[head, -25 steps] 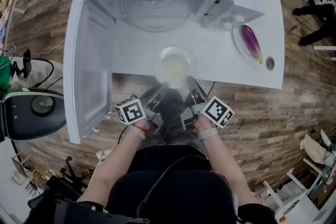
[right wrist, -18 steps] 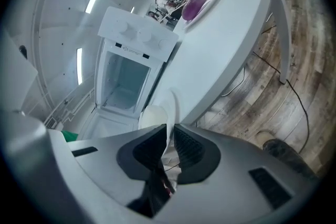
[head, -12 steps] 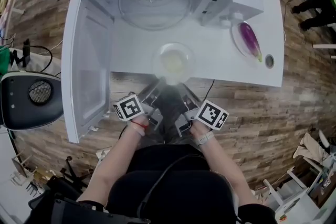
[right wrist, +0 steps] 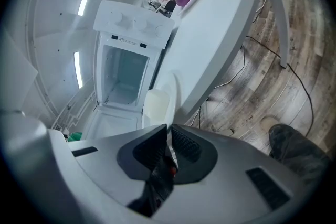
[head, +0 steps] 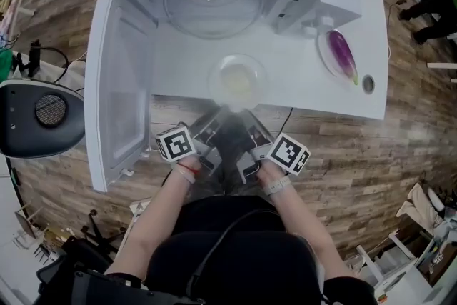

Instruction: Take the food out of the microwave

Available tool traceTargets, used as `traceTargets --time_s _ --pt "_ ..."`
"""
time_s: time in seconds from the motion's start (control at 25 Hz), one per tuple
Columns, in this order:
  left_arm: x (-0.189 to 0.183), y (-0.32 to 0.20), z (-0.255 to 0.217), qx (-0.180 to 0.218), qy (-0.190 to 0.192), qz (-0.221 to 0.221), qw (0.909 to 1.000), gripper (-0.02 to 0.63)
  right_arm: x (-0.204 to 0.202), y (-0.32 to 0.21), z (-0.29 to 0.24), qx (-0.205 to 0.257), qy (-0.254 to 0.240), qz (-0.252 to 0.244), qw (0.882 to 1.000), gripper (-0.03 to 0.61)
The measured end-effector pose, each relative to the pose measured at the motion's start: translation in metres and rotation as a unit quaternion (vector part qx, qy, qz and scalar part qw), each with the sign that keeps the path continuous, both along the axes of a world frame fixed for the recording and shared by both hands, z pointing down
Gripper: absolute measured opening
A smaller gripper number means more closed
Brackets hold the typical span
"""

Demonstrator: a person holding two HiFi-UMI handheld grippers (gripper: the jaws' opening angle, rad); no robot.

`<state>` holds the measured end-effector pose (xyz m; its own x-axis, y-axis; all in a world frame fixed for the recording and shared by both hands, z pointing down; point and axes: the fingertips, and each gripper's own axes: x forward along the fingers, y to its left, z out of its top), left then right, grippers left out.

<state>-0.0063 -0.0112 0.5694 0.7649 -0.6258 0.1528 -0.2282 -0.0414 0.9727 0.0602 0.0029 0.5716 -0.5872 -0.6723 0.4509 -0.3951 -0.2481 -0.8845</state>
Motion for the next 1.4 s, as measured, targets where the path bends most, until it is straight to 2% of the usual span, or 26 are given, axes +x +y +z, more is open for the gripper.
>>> traceTargets --time_s 0.16,0.4,0.76,1.04,1.2,1.4 --pt "-0.003 0.008 0.003 -0.005 -0.002 0.001 1.0000 0.044 -0.001 -0.004 0.000 0.003 -0.003 0.003 1.000 0.041" --pt "-0.003 0.021 0.004 -0.003 -0.035 0.028 0.9990 0.044 -0.005 -0.009 0.000 0.013 -0.003 0.005 1.000 0.041" --pt "0.010 0.026 -0.016 0.067 -0.109 0.079 0.9886 0.040 -0.005 -0.005 -0.006 0.026 0.005 0.003 1.000 0.041" --pt "0.012 0.018 -0.026 0.112 -0.156 0.096 0.9767 0.023 -0.004 -0.004 -0.013 0.063 0.043 -0.034 0.997 0.041" --pt "0.008 0.013 -0.033 0.137 -0.185 0.102 0.9676 0.011 -0.009 -0.002 -0.021 0.113 0.112 -0.103 0.982 0.034" --pt "0.006 0.006 -0.044 0.159 -0.198 0.103 0.9616 0.011 -0.019 -0.004 -0.039 0.193 0.196 -0.187 0.943 0.028"
